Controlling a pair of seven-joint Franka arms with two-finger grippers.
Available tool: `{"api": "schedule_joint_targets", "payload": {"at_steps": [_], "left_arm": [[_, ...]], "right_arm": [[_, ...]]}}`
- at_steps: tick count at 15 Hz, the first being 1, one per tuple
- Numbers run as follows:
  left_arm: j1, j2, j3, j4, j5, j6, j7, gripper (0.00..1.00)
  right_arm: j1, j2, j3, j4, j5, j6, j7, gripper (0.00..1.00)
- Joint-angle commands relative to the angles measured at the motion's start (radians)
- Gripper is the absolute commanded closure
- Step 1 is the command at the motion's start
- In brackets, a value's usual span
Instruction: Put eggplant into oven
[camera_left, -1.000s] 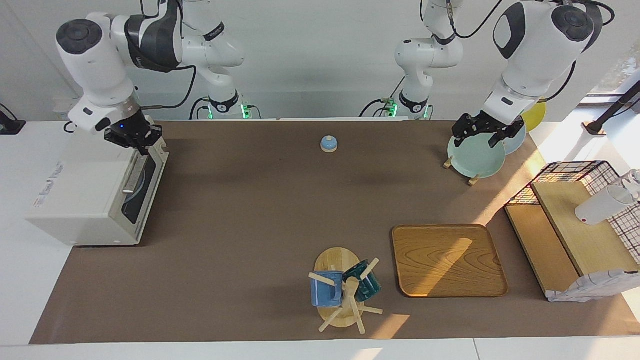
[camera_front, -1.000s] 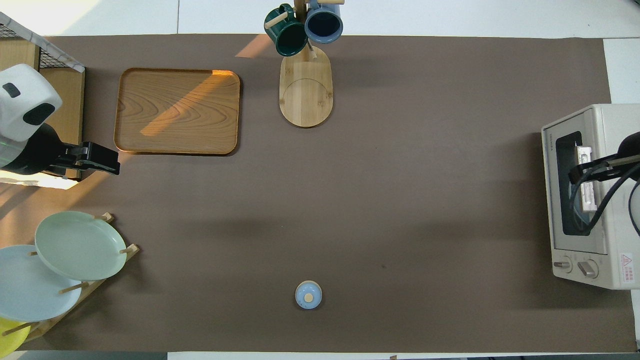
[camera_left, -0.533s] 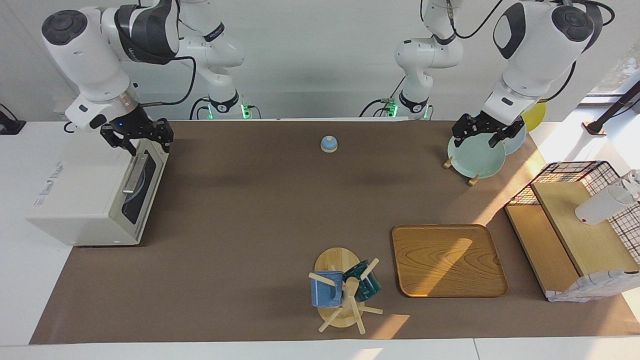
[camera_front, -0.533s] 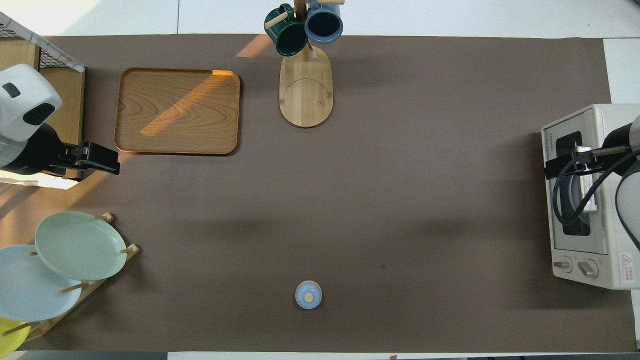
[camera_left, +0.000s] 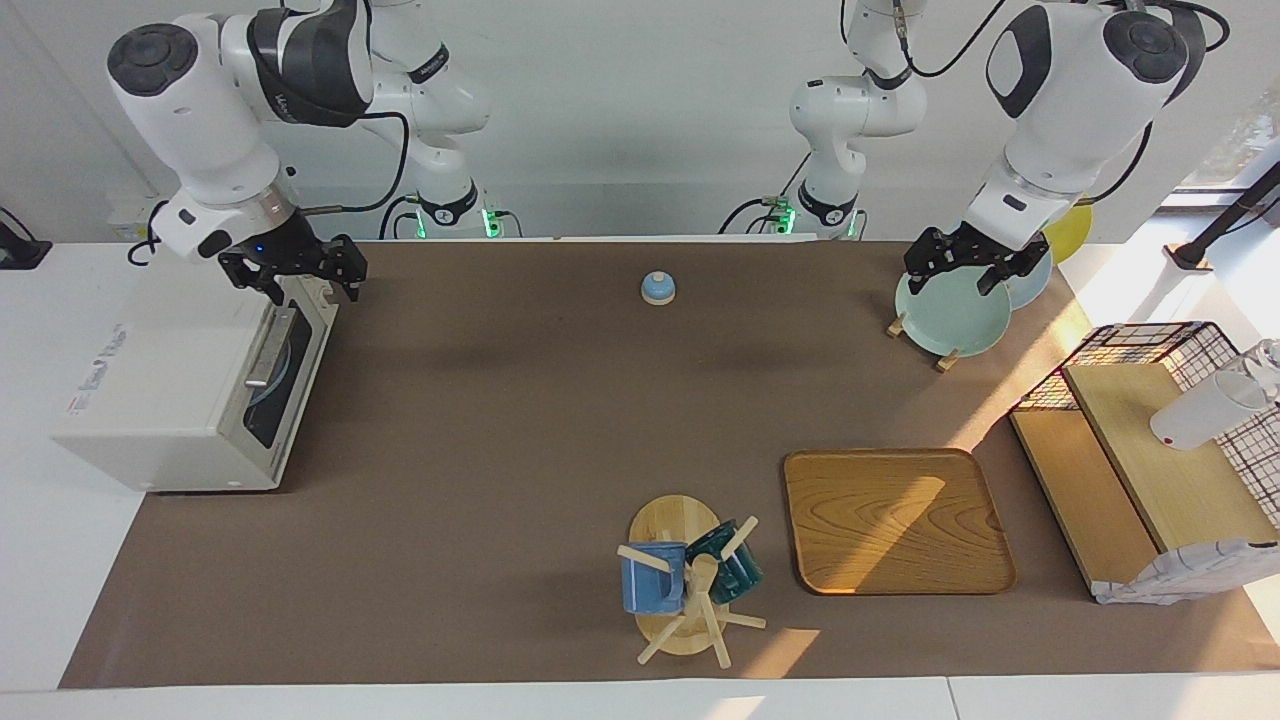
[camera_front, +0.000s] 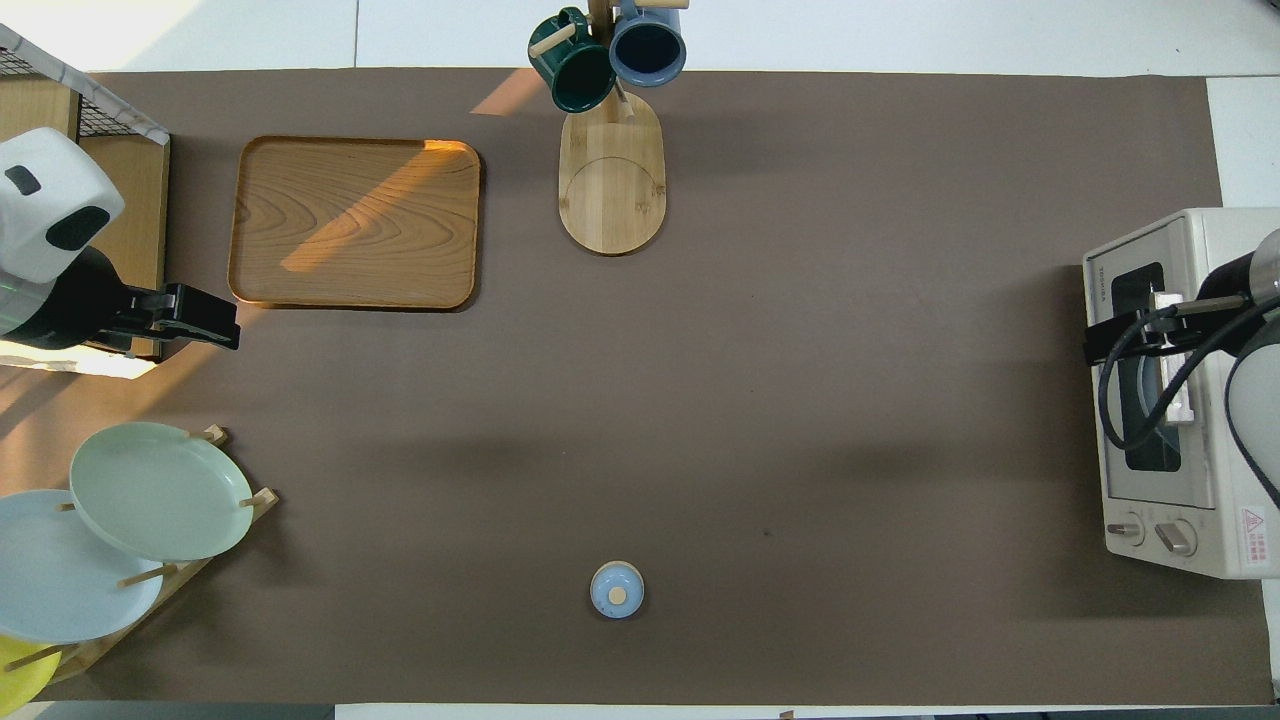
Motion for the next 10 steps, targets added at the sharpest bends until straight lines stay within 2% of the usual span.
{"api": "schedule_joint_targets", "payload": {"at_steps": [1, 10], "left_arm": [[0.014, -0.011, -0.006, 0.002, -0.011, -0.015, 0.012, 0.0], [0.014, -0.011, -0.006, 0.002, -0.011, -0.015, 0.012, 0.0]], "right_arm": [[-0.004, 0.057, -0.026, 0.085, 0.03, -0.05, 0.029, 0.0], [0.013, 0.037, -0.03, 0.081, 0.028, -0.033, 0.035, 0.0]]}}
